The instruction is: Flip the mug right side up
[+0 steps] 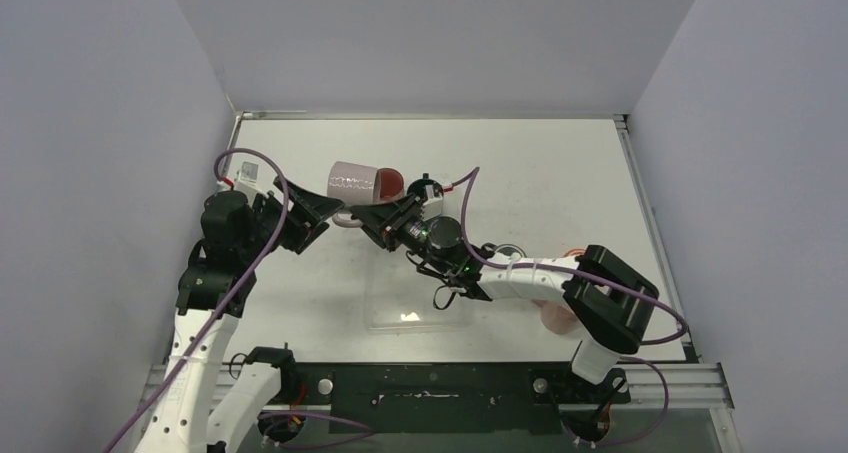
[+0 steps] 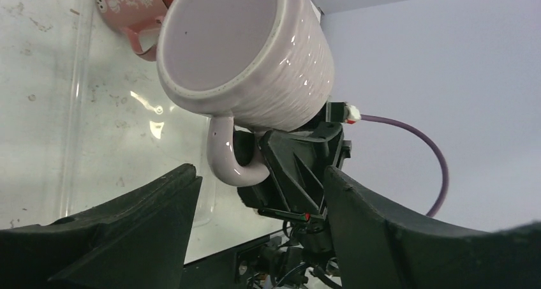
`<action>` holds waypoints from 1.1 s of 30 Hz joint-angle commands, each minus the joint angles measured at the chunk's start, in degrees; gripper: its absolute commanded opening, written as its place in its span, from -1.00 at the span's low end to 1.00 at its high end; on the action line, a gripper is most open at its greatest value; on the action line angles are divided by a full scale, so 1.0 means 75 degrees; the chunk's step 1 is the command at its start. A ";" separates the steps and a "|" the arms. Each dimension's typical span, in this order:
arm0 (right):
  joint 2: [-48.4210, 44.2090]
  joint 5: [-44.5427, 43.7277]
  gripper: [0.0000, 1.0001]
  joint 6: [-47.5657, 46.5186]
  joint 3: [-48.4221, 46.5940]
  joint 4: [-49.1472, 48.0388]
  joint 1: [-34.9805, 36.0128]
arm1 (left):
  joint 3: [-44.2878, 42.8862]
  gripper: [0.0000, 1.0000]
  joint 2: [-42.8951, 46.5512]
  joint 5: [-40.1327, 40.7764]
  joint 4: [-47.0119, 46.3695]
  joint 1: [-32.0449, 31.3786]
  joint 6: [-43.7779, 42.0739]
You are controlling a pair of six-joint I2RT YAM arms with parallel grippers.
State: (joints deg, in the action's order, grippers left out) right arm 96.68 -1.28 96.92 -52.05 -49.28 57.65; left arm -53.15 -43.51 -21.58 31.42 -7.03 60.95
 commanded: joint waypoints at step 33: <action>-0.4233 0.0680 -0.90 -0.7648 0.1288 0.6850 -0.1614 | -0.0530 0.95 -0.0253 0.1908 0.1793 0.0070 -0.1943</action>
State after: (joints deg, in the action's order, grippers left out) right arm 64.58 4.78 42.72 -40.80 5.32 46.11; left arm -57.25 -45.65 -8.12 45.32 -6.92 47.18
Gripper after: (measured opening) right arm 0.222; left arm 0.974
